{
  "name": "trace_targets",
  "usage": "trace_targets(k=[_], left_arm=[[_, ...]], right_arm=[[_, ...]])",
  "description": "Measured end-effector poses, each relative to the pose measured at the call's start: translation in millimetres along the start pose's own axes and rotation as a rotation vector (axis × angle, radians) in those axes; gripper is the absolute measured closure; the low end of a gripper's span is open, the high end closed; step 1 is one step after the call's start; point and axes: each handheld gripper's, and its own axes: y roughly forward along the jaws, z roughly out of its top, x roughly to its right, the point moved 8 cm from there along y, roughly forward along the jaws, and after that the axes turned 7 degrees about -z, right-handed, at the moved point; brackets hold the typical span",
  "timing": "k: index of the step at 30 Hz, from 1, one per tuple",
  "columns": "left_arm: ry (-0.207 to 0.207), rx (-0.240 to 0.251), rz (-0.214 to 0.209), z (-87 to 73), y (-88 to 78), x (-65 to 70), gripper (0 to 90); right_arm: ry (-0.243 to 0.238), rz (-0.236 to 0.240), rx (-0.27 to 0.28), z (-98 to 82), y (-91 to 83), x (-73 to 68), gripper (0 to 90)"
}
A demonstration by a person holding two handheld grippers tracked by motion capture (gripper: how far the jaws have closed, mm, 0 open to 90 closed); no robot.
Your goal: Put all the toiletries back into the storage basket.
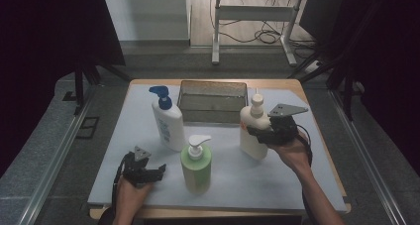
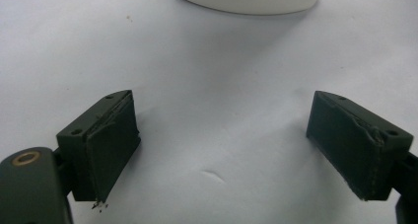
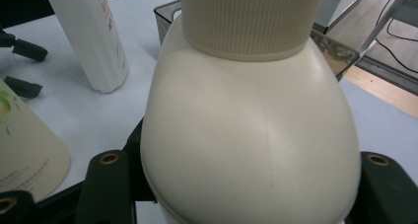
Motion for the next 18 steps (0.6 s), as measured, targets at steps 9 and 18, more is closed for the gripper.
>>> trace_targets(k=[9, 18], left_arm=[[-0.001, 0.0, 0.0, 0.0, 0.0, 0.0, 11.7], [0.0, 0.0, 0.0, 0.0, 0.0, 0.0, 11.7]], right_arm=[[0.002, 0.015, 0.015, 23.7, 0.8, -5.3, 38.6], [0.017, 0.013, 0.027, 47.4, 8.4, -7.3, 38.6]])
